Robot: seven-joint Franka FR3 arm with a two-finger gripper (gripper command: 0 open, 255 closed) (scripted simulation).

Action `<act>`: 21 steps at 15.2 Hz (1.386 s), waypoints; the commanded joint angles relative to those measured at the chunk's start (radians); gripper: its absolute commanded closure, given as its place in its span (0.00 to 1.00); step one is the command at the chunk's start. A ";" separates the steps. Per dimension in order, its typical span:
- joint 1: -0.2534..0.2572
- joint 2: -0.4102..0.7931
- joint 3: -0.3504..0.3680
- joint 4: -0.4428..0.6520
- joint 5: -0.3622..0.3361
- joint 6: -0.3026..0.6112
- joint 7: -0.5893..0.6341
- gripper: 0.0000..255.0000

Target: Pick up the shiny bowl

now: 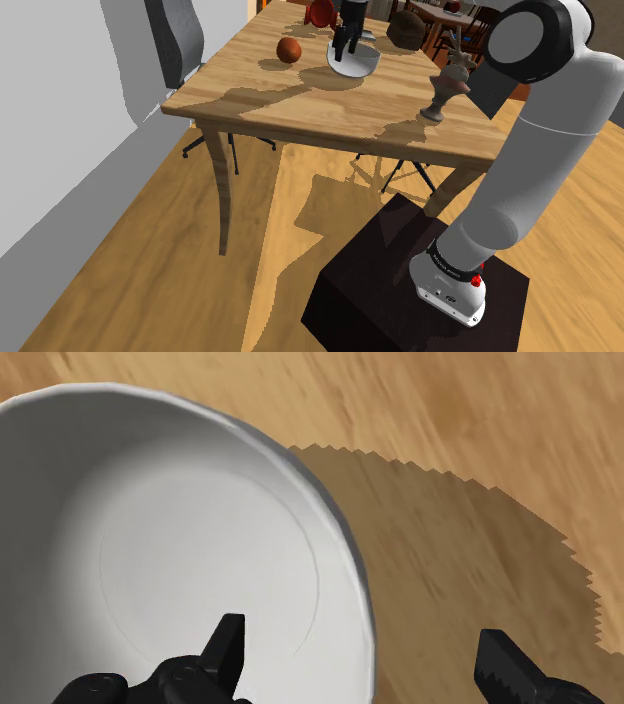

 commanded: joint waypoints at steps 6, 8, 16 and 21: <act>0.001 -0.008 0.000 -0.056 -0.001 0.049 0.005 1.00; 0.001 -0.008 0.000 -0.057 -0.001 0.049 0.005 1.00; 0.000 -0.004 0.000 -0.026 -0.001 0.023 0.001 1.00; -0.001 0.015 -0.001 0.067 0.002 -0.052 -0.006 1.00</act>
